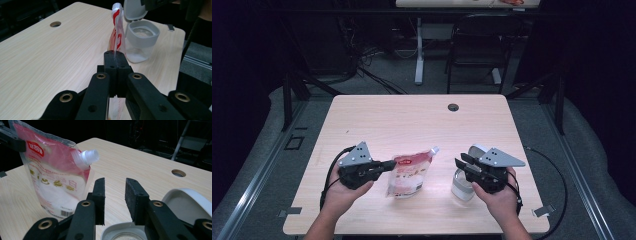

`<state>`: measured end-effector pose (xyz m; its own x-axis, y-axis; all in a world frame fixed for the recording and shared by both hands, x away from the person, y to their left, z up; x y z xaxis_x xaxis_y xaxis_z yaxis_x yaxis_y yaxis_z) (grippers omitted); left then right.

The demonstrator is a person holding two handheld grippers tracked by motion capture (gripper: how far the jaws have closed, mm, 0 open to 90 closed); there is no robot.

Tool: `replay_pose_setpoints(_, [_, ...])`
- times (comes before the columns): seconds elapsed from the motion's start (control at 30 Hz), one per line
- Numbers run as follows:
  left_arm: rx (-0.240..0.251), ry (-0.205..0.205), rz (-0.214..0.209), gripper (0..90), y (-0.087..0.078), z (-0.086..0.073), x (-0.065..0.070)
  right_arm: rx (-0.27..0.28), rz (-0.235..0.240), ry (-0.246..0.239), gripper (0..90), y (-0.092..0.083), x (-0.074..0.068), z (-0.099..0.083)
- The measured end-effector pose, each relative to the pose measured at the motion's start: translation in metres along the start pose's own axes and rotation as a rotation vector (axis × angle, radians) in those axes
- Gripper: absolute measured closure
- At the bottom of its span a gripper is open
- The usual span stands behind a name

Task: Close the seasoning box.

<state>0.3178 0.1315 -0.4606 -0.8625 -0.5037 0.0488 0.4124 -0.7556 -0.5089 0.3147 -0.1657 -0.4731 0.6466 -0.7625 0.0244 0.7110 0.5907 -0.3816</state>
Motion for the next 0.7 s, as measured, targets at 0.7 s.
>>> replay_pose_setpoints(0.7, [-0.030, -0.046, -0.037, 88.7, -0.014, -0.016, -0.011, -0.029, 0.104, -0.042, 63.7, 0.029, -0.023, 0.010])
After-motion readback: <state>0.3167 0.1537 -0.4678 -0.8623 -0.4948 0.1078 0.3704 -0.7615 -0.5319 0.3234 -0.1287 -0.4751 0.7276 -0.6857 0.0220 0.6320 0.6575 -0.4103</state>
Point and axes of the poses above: each handheld gripper's, and its own axes: y roughly forward along the jaws, z roughly out of its top, x roughly to its right, the point moved 5 cm from there along y, roughly forward along the jaws, and after that the axes turned 3 degrees about -y, right-handed, at the moved point
